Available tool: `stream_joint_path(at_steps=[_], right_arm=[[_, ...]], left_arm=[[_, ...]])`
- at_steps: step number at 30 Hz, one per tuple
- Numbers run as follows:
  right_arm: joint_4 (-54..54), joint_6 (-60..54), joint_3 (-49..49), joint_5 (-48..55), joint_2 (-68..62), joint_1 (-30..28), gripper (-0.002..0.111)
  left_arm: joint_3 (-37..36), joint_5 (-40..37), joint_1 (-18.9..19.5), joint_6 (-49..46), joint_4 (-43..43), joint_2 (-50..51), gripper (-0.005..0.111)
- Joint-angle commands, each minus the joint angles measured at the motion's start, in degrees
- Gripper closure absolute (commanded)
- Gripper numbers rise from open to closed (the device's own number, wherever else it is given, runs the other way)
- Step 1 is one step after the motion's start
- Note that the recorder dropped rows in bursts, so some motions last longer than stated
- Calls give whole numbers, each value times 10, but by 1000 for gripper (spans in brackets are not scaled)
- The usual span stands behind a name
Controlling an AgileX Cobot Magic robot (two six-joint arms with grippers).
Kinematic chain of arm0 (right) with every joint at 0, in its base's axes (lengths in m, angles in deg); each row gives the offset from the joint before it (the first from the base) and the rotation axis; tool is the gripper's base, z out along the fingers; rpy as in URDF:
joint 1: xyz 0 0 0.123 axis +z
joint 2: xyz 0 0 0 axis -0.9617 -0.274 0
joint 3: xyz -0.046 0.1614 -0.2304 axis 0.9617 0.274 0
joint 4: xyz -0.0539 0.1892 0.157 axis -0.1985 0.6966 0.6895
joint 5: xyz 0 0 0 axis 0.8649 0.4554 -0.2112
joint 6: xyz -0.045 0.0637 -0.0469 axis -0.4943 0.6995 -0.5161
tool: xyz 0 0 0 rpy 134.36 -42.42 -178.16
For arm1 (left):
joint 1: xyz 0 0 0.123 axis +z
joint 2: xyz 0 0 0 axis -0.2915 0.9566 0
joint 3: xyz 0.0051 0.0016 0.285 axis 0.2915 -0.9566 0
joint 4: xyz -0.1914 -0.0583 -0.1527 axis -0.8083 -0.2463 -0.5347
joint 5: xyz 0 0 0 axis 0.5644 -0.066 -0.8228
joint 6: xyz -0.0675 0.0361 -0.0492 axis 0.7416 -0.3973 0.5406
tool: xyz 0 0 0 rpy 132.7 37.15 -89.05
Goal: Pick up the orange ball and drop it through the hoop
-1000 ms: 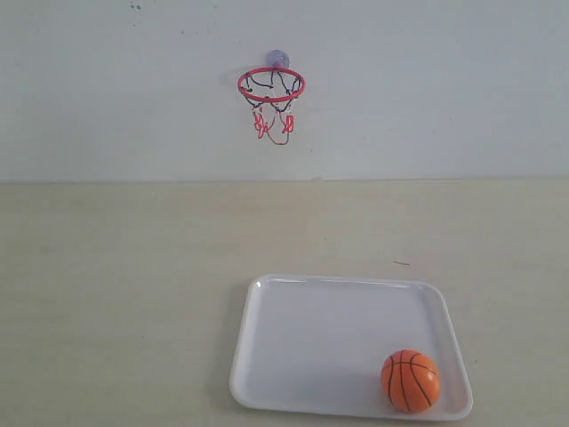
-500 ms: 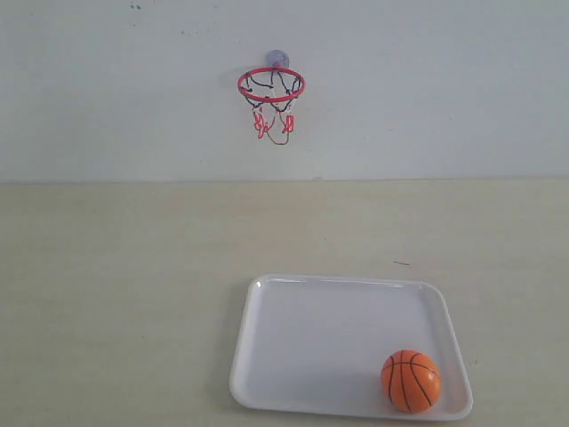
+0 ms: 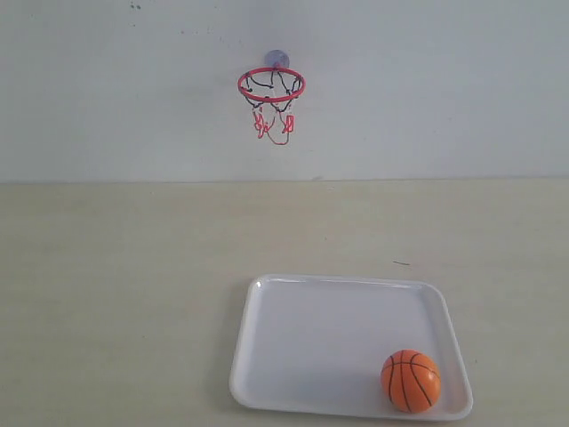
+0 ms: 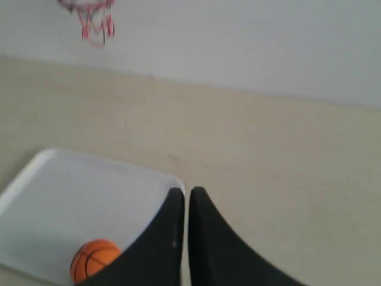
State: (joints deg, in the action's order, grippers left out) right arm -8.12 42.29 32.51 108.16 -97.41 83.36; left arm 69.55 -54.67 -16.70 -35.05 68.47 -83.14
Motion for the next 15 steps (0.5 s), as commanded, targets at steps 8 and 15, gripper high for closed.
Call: stream_joint_path(at_steps=[8,15], right_arm=[[169,-8,-87,-87,-280,-1,106],[176,-145,-192,201,-439,17,106]], left_arm=[[-2,0,-2,4,5,-2,103],[-2,0,-2,4,5,-2,103]])
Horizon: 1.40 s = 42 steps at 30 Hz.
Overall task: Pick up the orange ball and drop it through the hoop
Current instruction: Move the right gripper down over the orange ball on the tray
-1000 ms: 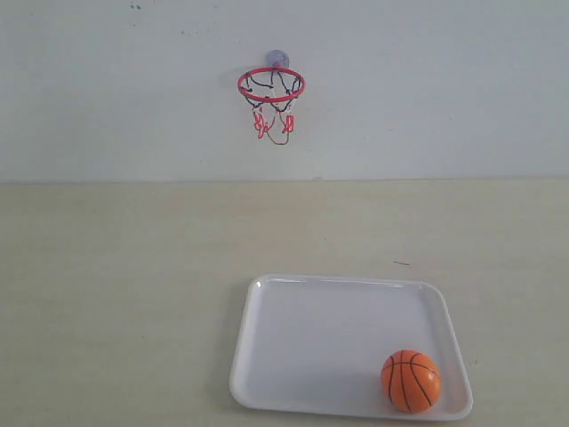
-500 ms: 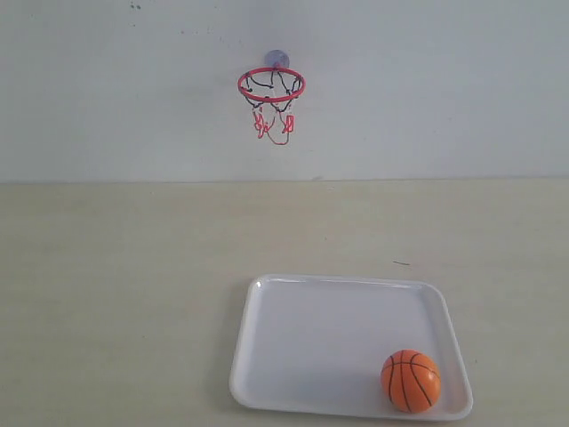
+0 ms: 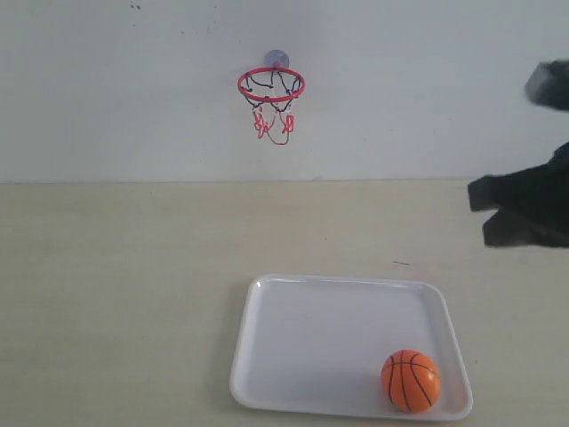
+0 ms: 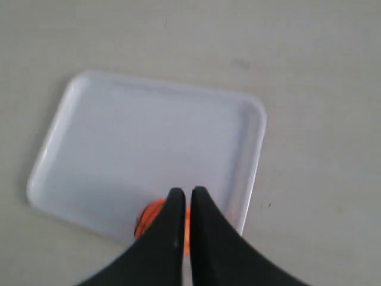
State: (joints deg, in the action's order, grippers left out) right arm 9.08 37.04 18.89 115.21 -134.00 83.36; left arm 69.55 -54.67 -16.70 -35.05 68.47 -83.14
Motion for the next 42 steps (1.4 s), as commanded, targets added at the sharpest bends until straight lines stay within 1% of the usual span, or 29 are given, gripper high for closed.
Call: stream_joint_path(at_steps=[1,3,5,9,11,13,15,17,18,20,22,23,25,28,42], right_arm=[[2,-116,-68,151,-90,30,106],[-16,-127,-87,165,-110,66,106],[-83,-110,-101,157,-122,119,109],[-264,57,-109,124,-125,213,109],[-302,119,-111,124,-125,238,109],[-297,118,-111,123,-125,246,108],[-292,108,-111,123,-125,246,104],[-292,108,-111,123,-125,246,91],[-292,108,-111,123,-125,246,82],[-292,113,-111,129,-125,246,60],[-292,139,-111,135,-125,246,40],[-293,153,-110,133,-125,246,37],[-296,163,-106,132,-130,246,37],[-297,179,-99,121,-146,246,41],[-297,217,-97,96,-275,246,41]], left_arm=[[-2,0,-2,4,5,-2,103],[-2,0,-2,4,5,-2,103],[-2,0,-2,4,5,-2,103],[-2,0,-2,4,5,-2,103],[-2,0,-2,4,5,-2,103],[-2,0,-2,4,5,-2,103],[-2,0,-2,4,5,-2,103],[-2,0,-2,4,5,-2,103],[-2,0,-2,4,5,-2,103],[-2,0,-2,4,5,-2,103],[-2,0,-2,4,5,-2,103],[-2,0,-2,4,5,-2,103],[-2,0,-2,4,5,-2,103],[-2,0,-2,4,5,-2,103],[-2,0,-2,4,5,-2,103]])
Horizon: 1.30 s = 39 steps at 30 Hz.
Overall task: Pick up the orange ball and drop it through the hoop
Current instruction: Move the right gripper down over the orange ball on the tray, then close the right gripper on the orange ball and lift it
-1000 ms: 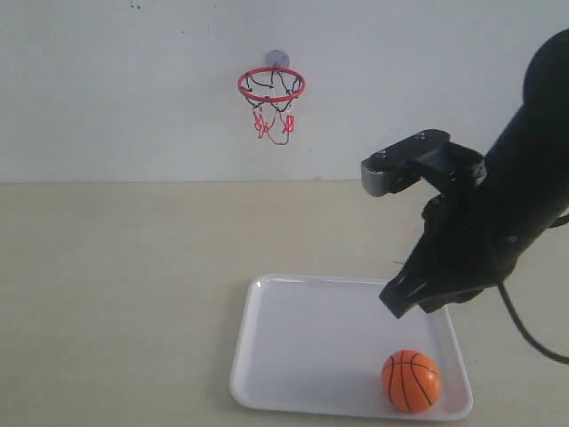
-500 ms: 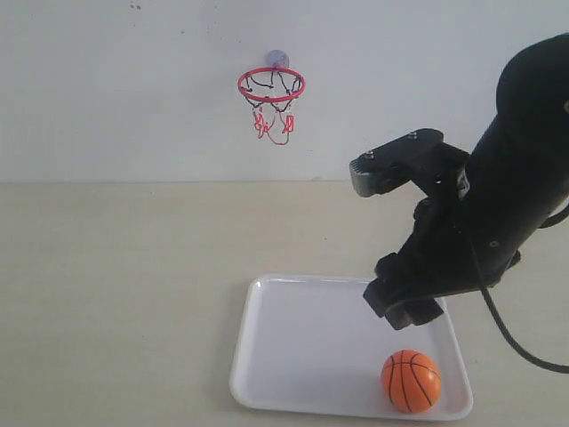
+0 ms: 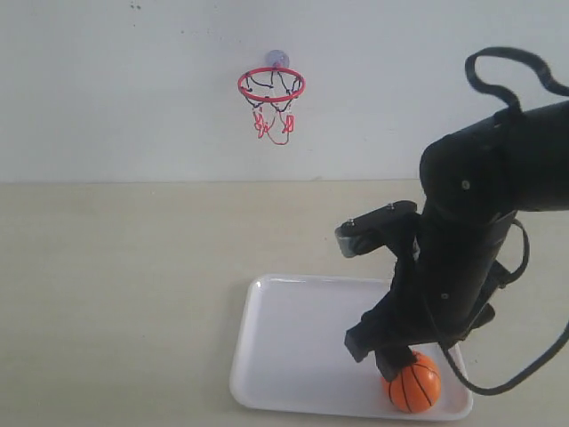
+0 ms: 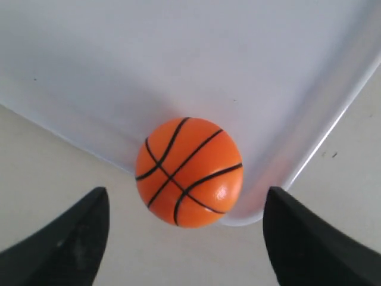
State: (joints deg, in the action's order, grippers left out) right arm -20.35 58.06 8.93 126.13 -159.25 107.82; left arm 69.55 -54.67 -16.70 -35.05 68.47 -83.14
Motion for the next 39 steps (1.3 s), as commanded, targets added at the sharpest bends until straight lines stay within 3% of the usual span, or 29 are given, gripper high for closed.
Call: stream_joint_path(at_steps=[1,14,16,24,39], right_arm=[[-3,8,2,-14,-30,1,41],[-3,19,2,-41,-65,1,43],[-3,26,2,-39,-65,1,53],[-3,47,2,-29,-65,1,109],[-9,-15,-115,6,23,1,108]], left_arm=[[-2,0,-2,4,5,-2,103],[-2,0,-2,4,5,-2,103],[-2,0,-2,4,5,-2,103],[-2,0,-2,4,5,-2,103],[-2,0,-2,4,5,-2,103]])
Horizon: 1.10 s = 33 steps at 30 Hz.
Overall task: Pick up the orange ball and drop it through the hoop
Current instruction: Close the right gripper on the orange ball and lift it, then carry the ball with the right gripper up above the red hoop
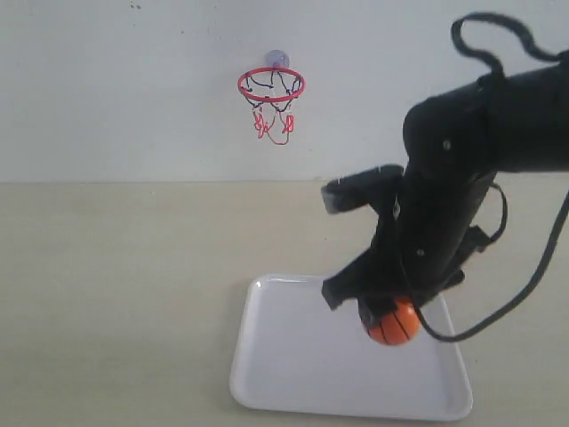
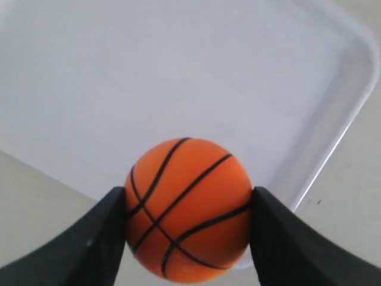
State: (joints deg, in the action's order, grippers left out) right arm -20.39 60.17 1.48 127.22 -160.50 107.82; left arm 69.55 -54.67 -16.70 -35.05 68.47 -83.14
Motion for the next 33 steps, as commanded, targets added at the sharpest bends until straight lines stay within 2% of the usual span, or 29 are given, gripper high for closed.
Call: stream_joint_path(at_steps=[1,10,20,22,24,27,29,31,33], right_arm=[[-13,-48,-48,-17,42,1,108],[-83,-74,-66,-199,52,0,108],[-163,-74,-66,-349,-19,0,108],[-168,-56,-66,-392,-34,-14,108],[-166,49,-66,-446,-46,-60,108],[-163,299,-66,-520,-60,-160,109],[-168,360,-66,-595,-77,-198,109],[-268,392,-67,-690,-90,-201,109],[-460,540,-98,-780,-116,-199,109]], left_arm=[[-2,0,-2,4,5,-2,103],[-2,0,-2,4,5,-2,103],[-2,0,-2,4,5,-2,103],[-2,0,-2,4,5,-2,103],[-2,0,-2,4,5,-2,103],[-2,0,-2,4,5,-2,103],[-2,0,-2,4,5,-2,103],[-2,0,-2,4,5,-2,103],[-2,0,-2,4,5,-2,103]])
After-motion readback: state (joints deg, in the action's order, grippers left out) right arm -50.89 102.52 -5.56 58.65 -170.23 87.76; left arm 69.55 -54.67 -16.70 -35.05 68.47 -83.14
